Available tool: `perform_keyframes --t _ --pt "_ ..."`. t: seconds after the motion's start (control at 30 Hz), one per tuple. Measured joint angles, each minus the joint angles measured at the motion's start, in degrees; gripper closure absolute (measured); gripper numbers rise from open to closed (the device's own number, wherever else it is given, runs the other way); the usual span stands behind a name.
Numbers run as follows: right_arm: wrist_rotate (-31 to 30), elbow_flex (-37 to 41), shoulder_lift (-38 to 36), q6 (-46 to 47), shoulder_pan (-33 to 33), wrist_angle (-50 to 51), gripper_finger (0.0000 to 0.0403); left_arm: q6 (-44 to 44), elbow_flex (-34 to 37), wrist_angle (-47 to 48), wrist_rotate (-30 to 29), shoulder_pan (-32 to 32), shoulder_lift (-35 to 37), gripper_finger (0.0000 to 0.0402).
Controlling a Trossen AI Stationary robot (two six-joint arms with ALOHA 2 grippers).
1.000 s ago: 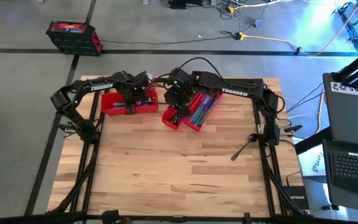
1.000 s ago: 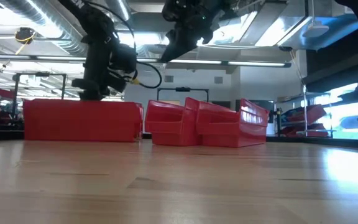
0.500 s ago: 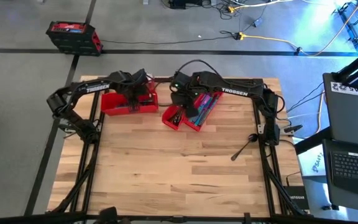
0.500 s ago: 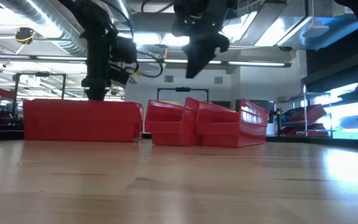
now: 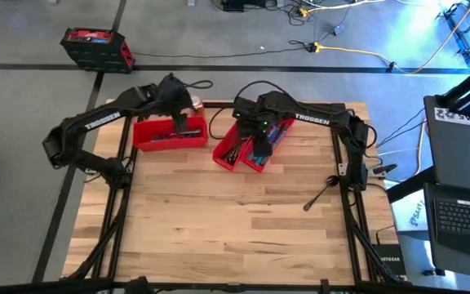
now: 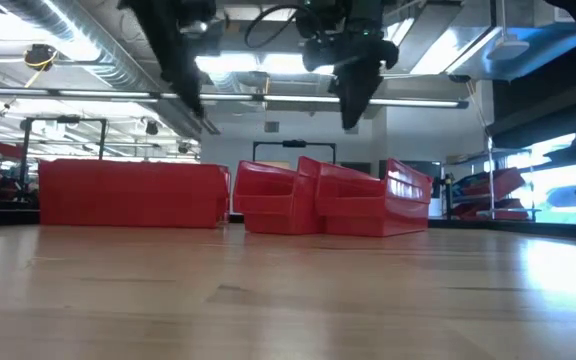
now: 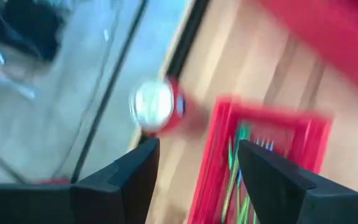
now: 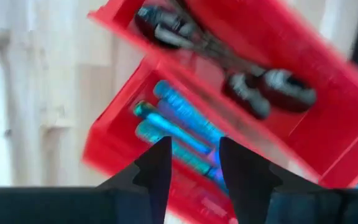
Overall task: Sort silverware
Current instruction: Put the black spoon into the middle red bin
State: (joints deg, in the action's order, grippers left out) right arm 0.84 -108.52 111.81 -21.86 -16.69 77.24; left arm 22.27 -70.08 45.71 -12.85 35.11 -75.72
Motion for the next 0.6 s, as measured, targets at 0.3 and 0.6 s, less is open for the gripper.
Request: perform_keyframes --t 0.3,0.6 --pt "-0.57 18.52 -11.94 8.41 0.15 -4.42 0.0284 -4.55 -0.08 -11.97 24.71 -10.14 3.35 0.0195" --pt "-7.94 43.44 -31.13 45.87 0.15 -16.98 0.0283 8.63 6.25 -26.23 25.94 -27.34 2.77 0.0206"
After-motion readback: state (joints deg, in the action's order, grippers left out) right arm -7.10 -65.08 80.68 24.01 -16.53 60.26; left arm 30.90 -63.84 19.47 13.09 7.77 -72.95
